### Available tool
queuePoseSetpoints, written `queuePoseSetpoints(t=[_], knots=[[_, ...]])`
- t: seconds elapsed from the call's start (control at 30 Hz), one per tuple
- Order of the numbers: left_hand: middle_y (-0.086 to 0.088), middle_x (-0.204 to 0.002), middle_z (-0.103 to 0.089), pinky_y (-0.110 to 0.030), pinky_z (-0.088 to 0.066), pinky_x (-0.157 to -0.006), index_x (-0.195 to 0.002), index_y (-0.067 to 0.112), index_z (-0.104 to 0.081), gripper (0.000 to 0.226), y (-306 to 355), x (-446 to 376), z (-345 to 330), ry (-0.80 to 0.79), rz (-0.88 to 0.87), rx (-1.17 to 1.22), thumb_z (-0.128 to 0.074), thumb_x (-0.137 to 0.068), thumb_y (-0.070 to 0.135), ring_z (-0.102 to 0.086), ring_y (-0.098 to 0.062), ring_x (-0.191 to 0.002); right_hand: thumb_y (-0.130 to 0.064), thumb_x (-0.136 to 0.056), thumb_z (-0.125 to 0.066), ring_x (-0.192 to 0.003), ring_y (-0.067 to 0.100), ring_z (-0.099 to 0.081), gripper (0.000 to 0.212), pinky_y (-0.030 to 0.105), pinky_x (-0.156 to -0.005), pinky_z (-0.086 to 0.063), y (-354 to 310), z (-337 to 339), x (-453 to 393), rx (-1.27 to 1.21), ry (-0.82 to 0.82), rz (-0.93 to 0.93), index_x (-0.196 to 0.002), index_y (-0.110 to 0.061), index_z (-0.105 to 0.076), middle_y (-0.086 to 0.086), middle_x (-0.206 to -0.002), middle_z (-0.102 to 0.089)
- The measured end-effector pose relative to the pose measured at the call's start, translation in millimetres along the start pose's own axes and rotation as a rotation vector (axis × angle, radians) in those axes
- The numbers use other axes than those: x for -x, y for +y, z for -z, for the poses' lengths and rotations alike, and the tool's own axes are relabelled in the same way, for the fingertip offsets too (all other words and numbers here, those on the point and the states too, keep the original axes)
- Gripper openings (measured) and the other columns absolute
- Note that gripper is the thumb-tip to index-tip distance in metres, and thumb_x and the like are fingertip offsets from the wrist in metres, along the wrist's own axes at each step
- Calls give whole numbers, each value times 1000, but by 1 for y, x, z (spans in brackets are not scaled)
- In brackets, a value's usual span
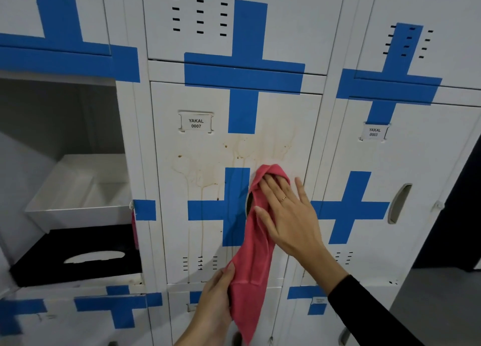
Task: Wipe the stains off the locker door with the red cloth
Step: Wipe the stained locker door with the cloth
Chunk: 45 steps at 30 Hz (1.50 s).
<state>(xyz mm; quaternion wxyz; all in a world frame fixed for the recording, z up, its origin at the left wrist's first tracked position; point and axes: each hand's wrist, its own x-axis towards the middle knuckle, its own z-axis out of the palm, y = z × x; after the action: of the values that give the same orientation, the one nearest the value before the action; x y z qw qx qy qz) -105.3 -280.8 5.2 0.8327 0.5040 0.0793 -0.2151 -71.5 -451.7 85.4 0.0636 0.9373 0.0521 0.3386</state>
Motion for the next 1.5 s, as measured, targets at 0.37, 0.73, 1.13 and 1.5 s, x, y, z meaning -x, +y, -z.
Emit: queuePoseSetpoints(t=[0.37, 0.73, 1.13, 1.5], knots=[[-12, -104, -69, -35, -50, -67, -105, 14, -64, 24, 6, 6, 1, 28, 10, 3, -52, -91, 28, -64, -28, -93, -53, -101, -21, -146, 16, -22, 61, 47, -121, -2, -10, 1, -4, 0, 9, 2, -153, -21, -25, -4, -157, -28], [-12, -107, -69, -35, -51, -68, -108, 16, -64, 24, 12, 12, 0, 2, 25, -24, -51, -92, 29, -63, -28, -98, -52, -102, -17, -145, 17, -25, 60, 49, -121, -3, -23, 1, -7, -16, -6, 38, -151, -19, -31, -2, -155, -34], [-13, -97, -70, -36, -50, -75, -96, 15, -66, 19, 9, 6, 21, 47, 41, -22, -53, -91, 28, -64, -30, -92, -52, -102, -24, -145, 15, -24, 60, 48, -121, 2, -36, -5, -1, -2, -18, 65, -149, -17, -34, -1, -154, -35], [-16, -103, -69, -39, -50, -77, -95, 13, -66, 21, 5, -8, 44, 97, 42, -18, -52, -92, 29, -61, -33, -101, -55, -99, -30, -145, 16, -26, 66, 46, -120, -3, -68, -19, 2, -110, -7, -11, -150, -13, -33, 1, -155, -34]])
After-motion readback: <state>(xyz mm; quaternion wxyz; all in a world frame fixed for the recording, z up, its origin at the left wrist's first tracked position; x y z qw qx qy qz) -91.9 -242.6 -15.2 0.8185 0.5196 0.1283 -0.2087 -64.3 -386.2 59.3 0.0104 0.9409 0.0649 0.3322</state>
